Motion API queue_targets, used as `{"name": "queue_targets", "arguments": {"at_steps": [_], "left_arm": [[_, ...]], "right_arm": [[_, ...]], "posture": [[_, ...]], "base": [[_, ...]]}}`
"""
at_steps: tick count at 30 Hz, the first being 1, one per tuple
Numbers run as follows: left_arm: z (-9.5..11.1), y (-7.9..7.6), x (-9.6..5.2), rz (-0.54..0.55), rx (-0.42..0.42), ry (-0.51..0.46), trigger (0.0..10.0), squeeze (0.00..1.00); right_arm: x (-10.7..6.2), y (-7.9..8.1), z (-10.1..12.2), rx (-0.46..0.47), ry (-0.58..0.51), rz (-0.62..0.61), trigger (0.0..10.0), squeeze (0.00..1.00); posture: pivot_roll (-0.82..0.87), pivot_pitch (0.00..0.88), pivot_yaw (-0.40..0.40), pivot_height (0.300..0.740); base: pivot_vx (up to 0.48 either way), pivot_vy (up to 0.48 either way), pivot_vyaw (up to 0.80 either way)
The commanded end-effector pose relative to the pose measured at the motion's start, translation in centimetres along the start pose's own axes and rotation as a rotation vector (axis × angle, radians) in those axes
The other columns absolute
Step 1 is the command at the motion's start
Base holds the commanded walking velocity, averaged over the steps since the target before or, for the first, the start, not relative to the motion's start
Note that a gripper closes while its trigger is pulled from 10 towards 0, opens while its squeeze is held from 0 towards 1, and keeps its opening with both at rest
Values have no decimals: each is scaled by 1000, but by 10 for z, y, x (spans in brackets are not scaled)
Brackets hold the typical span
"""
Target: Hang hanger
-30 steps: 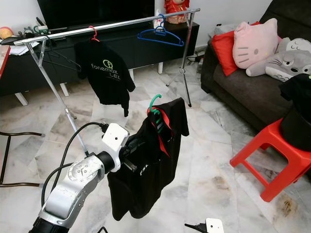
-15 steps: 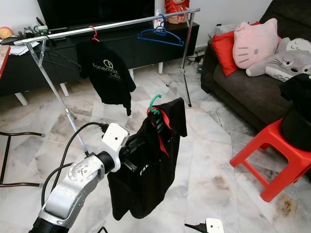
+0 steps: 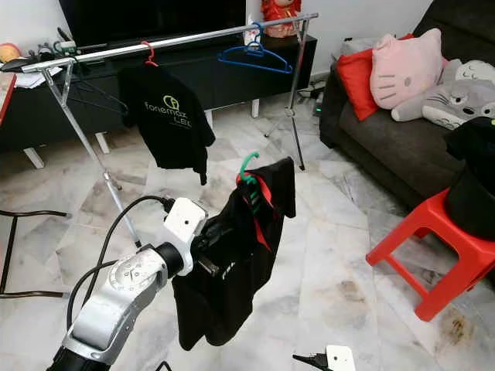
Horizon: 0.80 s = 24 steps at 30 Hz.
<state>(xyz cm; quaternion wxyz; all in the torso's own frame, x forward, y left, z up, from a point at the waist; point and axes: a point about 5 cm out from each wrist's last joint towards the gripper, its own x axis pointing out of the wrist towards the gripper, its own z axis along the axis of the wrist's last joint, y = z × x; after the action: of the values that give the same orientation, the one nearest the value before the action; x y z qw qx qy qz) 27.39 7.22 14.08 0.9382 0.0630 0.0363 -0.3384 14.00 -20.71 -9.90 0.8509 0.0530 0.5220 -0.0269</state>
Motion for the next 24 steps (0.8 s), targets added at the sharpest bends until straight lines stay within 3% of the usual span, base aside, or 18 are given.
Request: {"name": "queue_targets", "arguments": {"at_steps": [1, 11, 18, 19, 24], "left_arm": [[9, 0, -1, -5, 19, -36, 10000, 0], [9, 0, -1, -3, 22, -35, 10000, 0], [10, 11, -2, 75, 86, -37, 10000, 0], [10, 22, 0, 147, 130, -28, 10000, 0], [12, 42, 1, 270, 206, -7, 10000, 0]], "right_arm": [[1, 1, 4, 28, -28, -5, 10000, 0], [1, 1, 5, 31, -31, 0, 10000, 0], [1, 2, 5, 31, -32, 5, 10000, 0], [1, 2, 5, 27, -32, 6, 10000, 0], [1, 2, 6, 23, -33, 8, 10000, 0]], "posture": [[-13, 0, -3, 740], [-14, 0, -3, 740], [-10, 0, -5, 740], [-9, 0, -5, 740], [-11, 0, -5, 740]], "base": [[0, 0, 0], [0, 0, 0], [0, 0, 0], [0, 0, 0], [0, 0, 0]]}}
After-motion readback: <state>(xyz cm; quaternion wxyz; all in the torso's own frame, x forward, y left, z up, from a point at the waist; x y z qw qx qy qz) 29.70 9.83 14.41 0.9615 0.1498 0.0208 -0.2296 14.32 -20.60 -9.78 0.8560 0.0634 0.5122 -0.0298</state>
